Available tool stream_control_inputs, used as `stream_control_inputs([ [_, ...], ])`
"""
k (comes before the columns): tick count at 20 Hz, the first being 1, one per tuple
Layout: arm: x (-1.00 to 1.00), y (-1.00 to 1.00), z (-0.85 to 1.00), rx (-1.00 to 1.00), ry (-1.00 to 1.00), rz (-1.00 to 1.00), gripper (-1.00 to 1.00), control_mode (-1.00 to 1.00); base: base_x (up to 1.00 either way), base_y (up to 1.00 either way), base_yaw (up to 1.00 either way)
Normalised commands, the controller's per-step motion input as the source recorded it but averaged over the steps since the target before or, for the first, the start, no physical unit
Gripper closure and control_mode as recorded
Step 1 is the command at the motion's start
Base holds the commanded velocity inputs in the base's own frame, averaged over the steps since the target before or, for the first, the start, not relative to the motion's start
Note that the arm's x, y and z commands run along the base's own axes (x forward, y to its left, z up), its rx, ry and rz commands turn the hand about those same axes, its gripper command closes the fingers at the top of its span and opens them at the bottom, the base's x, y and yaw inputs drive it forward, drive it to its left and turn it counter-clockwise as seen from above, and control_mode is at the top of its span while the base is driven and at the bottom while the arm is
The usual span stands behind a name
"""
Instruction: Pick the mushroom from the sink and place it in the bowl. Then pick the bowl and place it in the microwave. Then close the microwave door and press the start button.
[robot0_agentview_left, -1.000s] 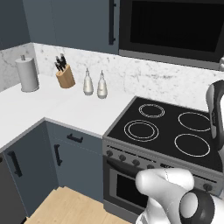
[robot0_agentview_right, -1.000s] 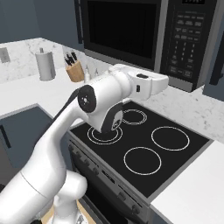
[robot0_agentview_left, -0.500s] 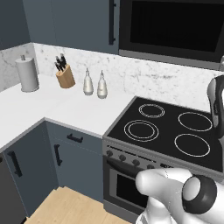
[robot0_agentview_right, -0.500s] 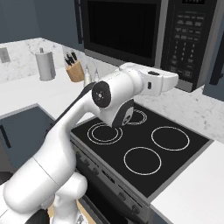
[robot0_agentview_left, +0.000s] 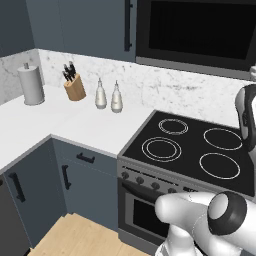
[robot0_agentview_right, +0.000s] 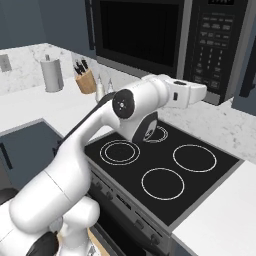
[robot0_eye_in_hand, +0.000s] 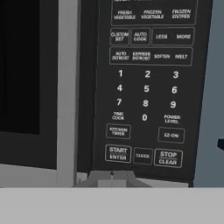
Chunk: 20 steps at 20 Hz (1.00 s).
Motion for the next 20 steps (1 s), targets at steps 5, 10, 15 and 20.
stream_control_inputs([
  [5,0.13,-0.2,-0.02,0.0,0.01,0.0,1.0,-1.0,0.0,0.0,0.0],
  [10,0.09,-0.26,0.0,0.0,0.0,0.0,1.0,-1.0,0.0,0.0,0.0],
  [15,0.1,-0.01,-0.03,0.0,0.0,0.0,1.0,-1.0,0.0,0.0,0.0],
  [20,0.08,0.0,-0.01,0.0,0.0,0.0,1.0,-1.0,0.0,0.0,0.0],
])
